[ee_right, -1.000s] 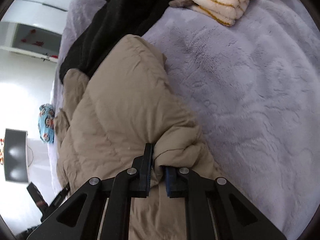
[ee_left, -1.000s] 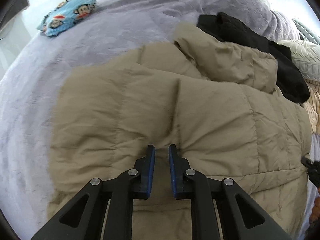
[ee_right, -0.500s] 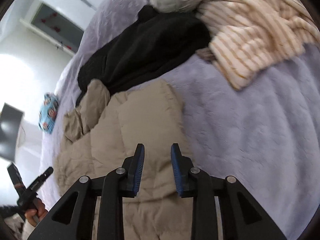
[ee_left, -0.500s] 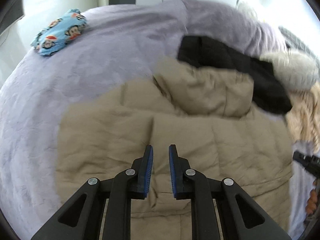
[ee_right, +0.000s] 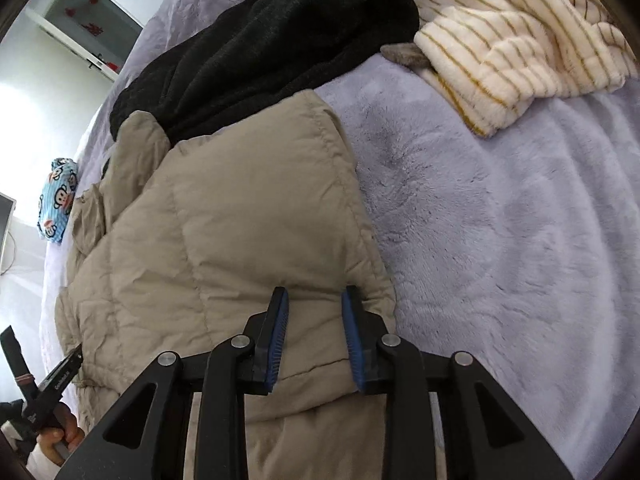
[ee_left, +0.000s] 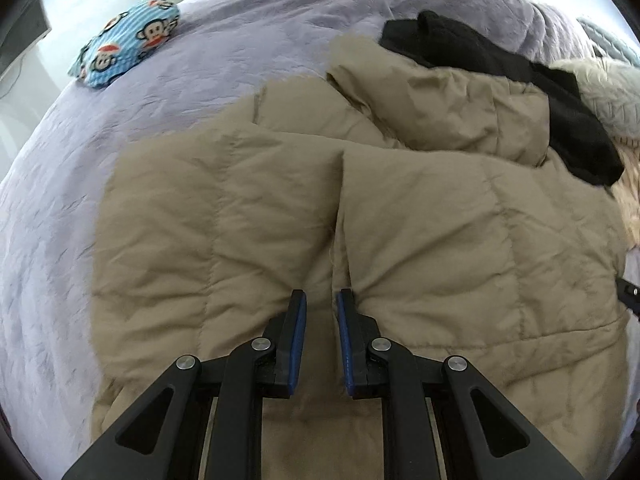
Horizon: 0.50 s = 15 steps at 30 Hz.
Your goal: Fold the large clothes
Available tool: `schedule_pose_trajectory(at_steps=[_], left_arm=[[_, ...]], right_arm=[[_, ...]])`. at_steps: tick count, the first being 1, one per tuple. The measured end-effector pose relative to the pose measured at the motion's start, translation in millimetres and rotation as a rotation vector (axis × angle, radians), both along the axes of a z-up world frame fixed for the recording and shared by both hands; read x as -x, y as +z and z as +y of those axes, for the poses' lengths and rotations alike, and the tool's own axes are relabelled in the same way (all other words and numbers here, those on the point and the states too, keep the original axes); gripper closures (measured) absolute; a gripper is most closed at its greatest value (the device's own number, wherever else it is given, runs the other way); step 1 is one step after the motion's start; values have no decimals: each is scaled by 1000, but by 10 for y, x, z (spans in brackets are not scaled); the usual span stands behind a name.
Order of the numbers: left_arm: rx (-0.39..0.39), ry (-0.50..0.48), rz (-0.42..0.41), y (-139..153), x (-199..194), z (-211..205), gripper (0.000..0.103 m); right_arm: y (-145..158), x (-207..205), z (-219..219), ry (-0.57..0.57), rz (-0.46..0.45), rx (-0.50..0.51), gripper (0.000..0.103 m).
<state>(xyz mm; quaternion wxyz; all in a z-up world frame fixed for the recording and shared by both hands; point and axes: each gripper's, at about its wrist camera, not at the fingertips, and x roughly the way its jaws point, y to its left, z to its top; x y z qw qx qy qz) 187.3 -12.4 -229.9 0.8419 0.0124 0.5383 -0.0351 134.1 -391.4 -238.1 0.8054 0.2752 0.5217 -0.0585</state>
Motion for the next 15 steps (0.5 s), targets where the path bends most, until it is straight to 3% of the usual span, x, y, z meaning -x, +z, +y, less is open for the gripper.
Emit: schedule_pose_trajectory(at_steps=[6,10,11,12,13,14,15], left_arm=[[1,3,-21,298,296,58,85],[-2,3,-10,363,527,35,85],[-5,3,-7,374,598,30,76],[-5,5,-5,391,630,33,36],[-6,16,-4,407,702,40,14],[-7,28,-12,432,775,34,0],[-2,35,-37,482,878,30,0]], right_arm=[[228,348,82,3,-10,-21,50],[221,628,130,3,19,-57,47],[192,712,132,2,29,-69,47],[157,793,125,1,37,-76,47],[137,882,137,-2,49,-82,47],[119,955,140,-3,60,-89,46],[102,1024,142,-4,69,-95,46]])
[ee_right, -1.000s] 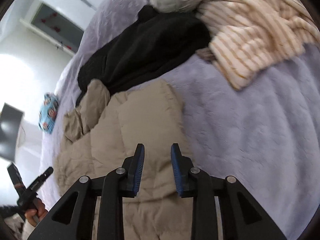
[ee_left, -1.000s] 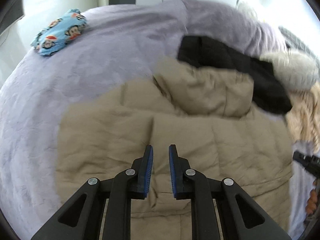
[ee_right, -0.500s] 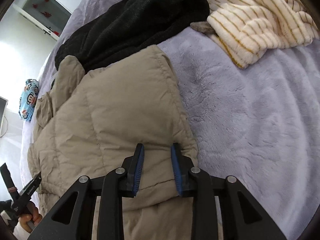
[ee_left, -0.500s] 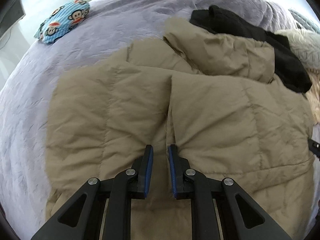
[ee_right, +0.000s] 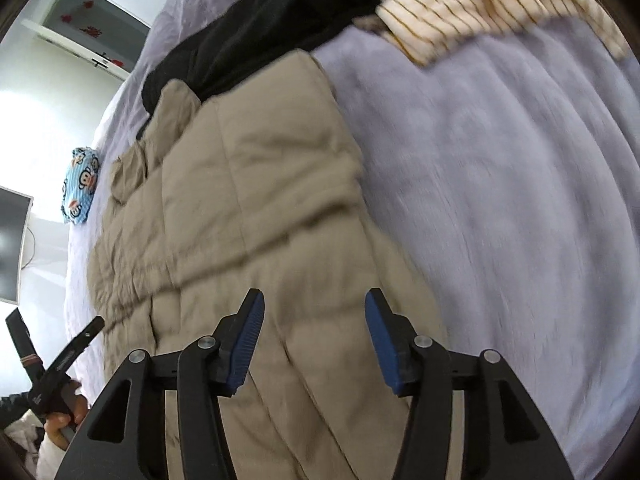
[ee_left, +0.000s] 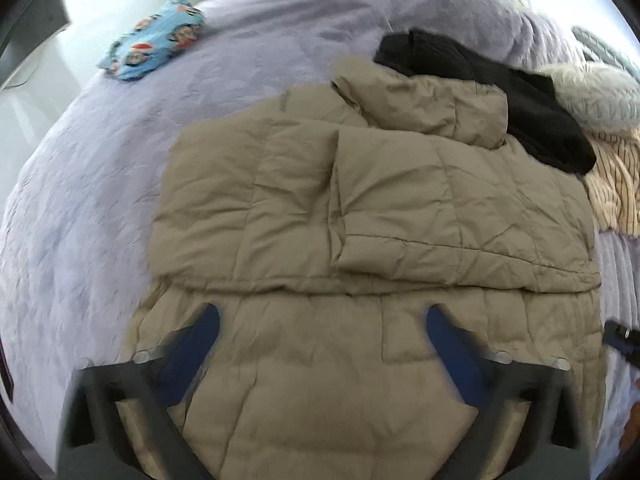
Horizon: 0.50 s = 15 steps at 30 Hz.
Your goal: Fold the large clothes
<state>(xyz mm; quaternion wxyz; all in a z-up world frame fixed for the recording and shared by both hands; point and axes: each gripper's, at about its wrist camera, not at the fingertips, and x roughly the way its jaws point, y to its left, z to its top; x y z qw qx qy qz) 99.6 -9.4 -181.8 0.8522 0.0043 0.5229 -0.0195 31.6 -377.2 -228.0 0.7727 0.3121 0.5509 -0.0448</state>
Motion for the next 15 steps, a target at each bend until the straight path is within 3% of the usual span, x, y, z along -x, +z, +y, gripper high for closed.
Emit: schedule_pose_trajectory(at_steps=[3,7,9,15], left_arm=[[-20,-1,32,5,145,-22,0],[-28,12,83,-28,414,-47,0],[-28,19,107,-54,566,-82,0],[-24,56,164,-158,950,-124,0]], right_arm=[[-6,185,-2,2,14,-10,36],[7,389,7,15,29,-28,31],[19,502,37,32,32,-44,20],[-8,762,179,106,33,-95,19]])
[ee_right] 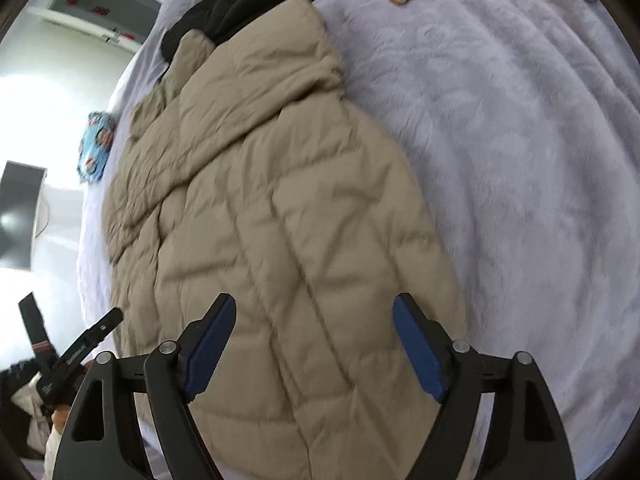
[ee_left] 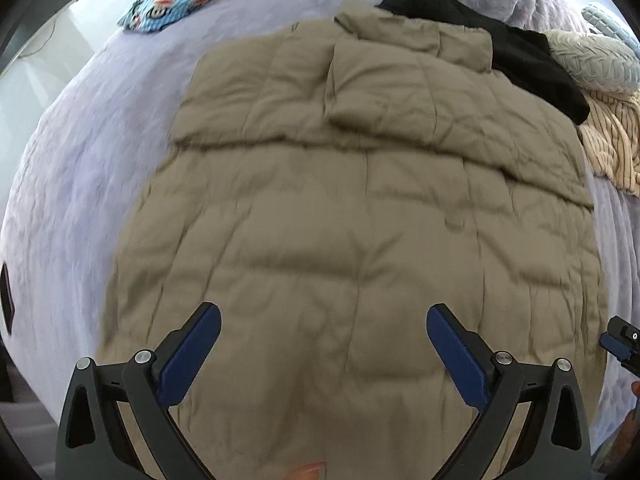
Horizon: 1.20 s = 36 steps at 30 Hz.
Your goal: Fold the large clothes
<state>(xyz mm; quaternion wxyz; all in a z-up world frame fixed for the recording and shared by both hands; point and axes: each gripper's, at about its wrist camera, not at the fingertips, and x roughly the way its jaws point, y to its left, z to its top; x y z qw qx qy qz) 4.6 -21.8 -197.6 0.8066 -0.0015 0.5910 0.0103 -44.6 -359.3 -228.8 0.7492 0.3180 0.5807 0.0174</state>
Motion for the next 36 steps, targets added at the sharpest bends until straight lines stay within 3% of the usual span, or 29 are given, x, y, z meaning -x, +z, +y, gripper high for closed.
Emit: schedule_pose_trajectory(at_steps=[4,6,12,17,22,28,36], left_arm=[[13,20,20,10,172,35,0],[11,12,21,12,241,61,0],[22,-20,71,-99,407,227,0],[-11,-12,90,-75,649,444,0],[-51,-20,131,-48,838,632,0],[-2,-32,166,-52,1081,836,0],[81,-5,171,-44,1244,1010,0]], right_arm=[[9,159,84,-5,-8,-32,17],[17,237,145,-25,-20,-42,0],[26,456,340,-97,-23,-37,0],[-13,733,506,-168,35,-43,0],[-49,1000,639,-196,143,-111,0],[-66,1199,711,-262,188,-168,0],[-146,1312,692,-364,181,-252,0]])
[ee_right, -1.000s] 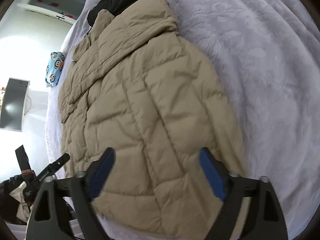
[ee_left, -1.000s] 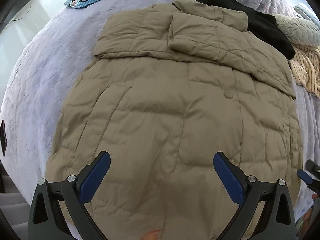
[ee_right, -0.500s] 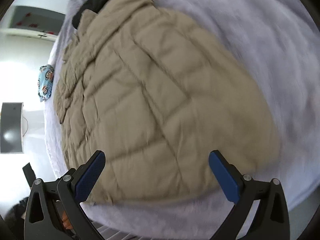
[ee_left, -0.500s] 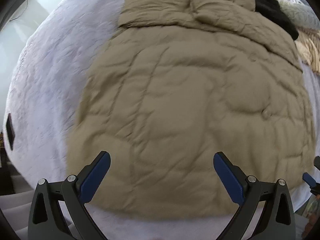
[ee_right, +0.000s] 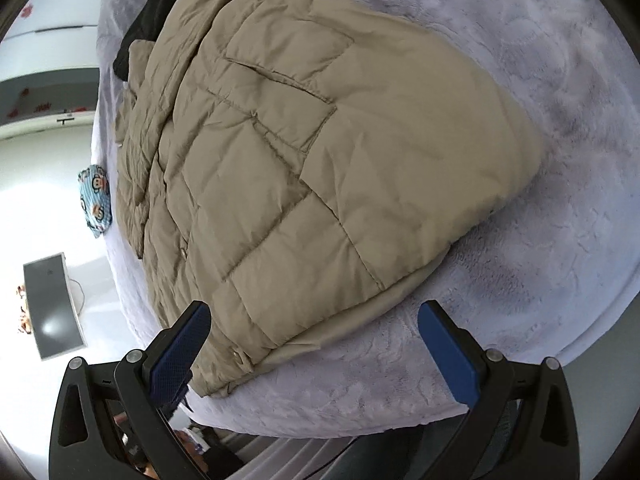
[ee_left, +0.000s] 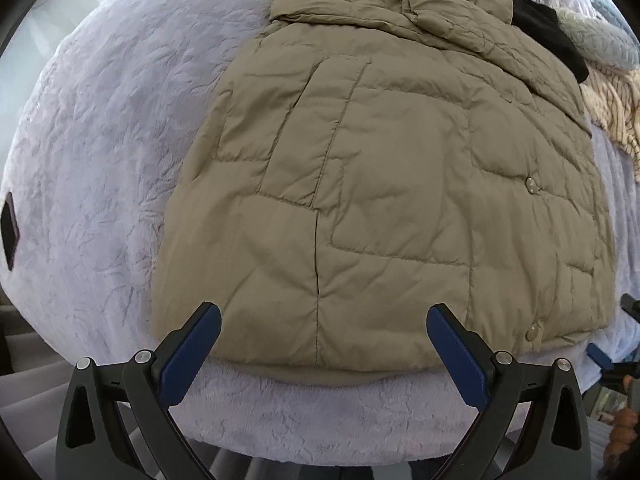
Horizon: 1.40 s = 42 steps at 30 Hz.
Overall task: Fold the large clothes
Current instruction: 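Grasp the jacket hem with the left tool and lift it toward the collar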
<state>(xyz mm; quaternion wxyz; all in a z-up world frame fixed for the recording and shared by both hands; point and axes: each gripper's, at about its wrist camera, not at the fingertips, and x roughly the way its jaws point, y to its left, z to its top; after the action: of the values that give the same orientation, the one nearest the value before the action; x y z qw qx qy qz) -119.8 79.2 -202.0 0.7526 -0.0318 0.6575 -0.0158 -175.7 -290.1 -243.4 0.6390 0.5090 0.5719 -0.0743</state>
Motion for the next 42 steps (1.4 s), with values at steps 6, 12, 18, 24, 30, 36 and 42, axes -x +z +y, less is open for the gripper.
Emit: schedule_pose_trajectory(at_steps=[6,12,18,24,30,36,42], left_arm=[[250,69,20,-24,166,267,0],[434,181,63,-284,354,733,0],[490,226,99,-498,389,760,0],[549,261,61,-572,97,649,0],[526,232,45,-599,-90,554,21],[539,183,32,-557,-109,666,87],[528,129,-51,-241,-146,688,91]], right_arm=[[-77,83,2,-25,19,-3,0],[-155,217,-96,-87,7,-43,0],[-296,386,-208,-184,-8,-132,0],[-405,328,-207,-245,-53,-189,0],[-402,187,-221,-281,-105,-222,0],[-440,184,-235,-320,-103,-238,24],[-481,93,-222,-281,-81,-229,79]])
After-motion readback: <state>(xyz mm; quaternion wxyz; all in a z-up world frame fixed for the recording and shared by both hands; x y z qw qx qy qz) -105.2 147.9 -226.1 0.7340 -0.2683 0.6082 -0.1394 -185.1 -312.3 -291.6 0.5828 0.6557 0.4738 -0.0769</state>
